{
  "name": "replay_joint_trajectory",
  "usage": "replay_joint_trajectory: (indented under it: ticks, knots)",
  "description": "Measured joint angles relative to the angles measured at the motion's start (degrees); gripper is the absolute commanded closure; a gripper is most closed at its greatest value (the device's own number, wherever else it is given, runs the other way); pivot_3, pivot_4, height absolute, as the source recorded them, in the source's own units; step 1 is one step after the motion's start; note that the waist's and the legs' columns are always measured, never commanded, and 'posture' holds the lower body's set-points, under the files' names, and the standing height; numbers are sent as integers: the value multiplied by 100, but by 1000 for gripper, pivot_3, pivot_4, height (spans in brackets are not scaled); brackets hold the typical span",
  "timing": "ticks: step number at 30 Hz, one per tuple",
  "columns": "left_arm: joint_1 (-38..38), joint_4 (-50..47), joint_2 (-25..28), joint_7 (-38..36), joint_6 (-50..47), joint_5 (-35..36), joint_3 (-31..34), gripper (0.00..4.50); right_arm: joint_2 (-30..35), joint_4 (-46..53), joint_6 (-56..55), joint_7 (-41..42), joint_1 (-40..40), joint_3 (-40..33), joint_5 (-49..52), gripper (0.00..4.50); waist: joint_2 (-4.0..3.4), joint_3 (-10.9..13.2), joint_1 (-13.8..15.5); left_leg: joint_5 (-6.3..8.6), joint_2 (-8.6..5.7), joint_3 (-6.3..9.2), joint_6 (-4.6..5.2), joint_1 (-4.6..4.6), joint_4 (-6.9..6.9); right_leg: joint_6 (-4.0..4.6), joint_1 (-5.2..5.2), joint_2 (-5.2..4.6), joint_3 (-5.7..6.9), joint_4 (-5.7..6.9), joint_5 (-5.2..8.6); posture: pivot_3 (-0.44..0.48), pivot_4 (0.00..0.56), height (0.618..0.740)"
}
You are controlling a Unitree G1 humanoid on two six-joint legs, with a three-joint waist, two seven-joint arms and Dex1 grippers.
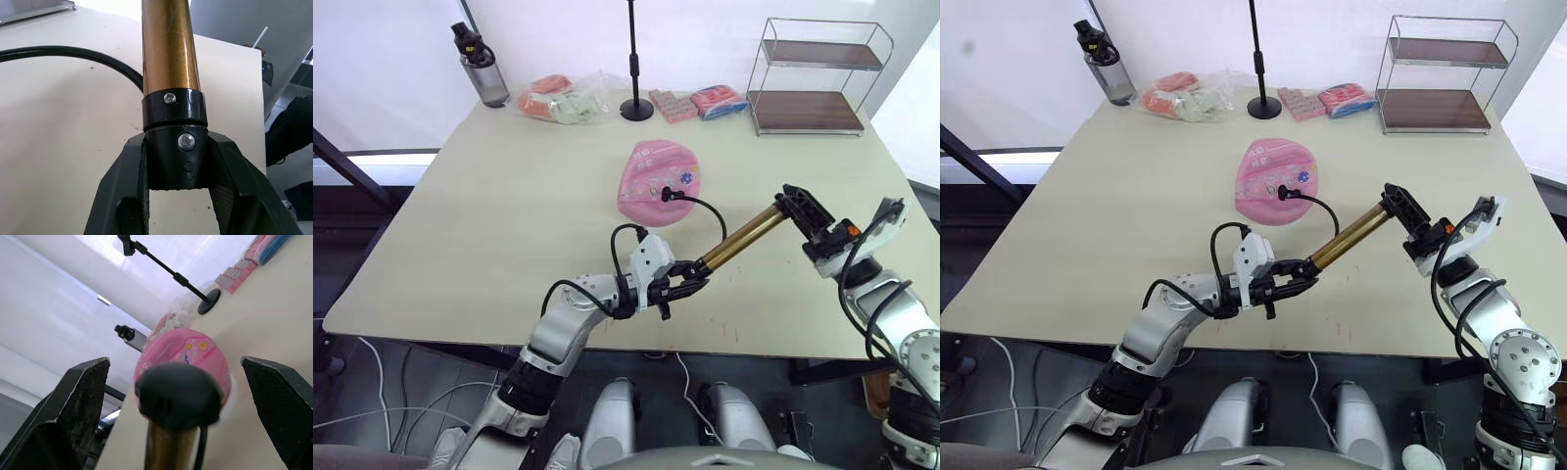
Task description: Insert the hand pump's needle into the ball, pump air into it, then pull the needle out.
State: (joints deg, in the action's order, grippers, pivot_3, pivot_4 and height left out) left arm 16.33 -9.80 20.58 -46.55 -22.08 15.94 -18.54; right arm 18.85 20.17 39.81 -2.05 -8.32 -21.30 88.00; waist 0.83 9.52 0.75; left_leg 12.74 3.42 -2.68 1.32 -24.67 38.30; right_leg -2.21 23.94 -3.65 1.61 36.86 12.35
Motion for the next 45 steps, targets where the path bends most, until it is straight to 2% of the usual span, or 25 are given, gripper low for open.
replay_joint_trajectory:
  ticks: [16, 44, 45]
  knots:
    - [-70, 0, -18, -32, 1, -24, -5, 3407, -49, 8, -8, -288, -162, 455, 253, 0, -2, 1, -2, 0, 1, 0, 1, 0, 0, -7, 1, 0, -1, 0, 5, 0, 150, 731]
    - [-90, -10, -40, -68, 0, -66, -13, 3407, -59, -55, -263, -375, -259, 455, 452, 0, -3, 1, -2, 1, 1, -1, 1, -4, -1, -9, 7, -1, -2, 0, 7, 0, 150, 731]
    - [-90, -10, -40, -70, 0, -69, -13, 3407, -50, -54, -262, -352, -252, 456, 431, 519, -3, 2, -1, 1, 1, -1, 1, -4, -2, -9, 7, -1, -2, 0, 7, 0, 150, 731]
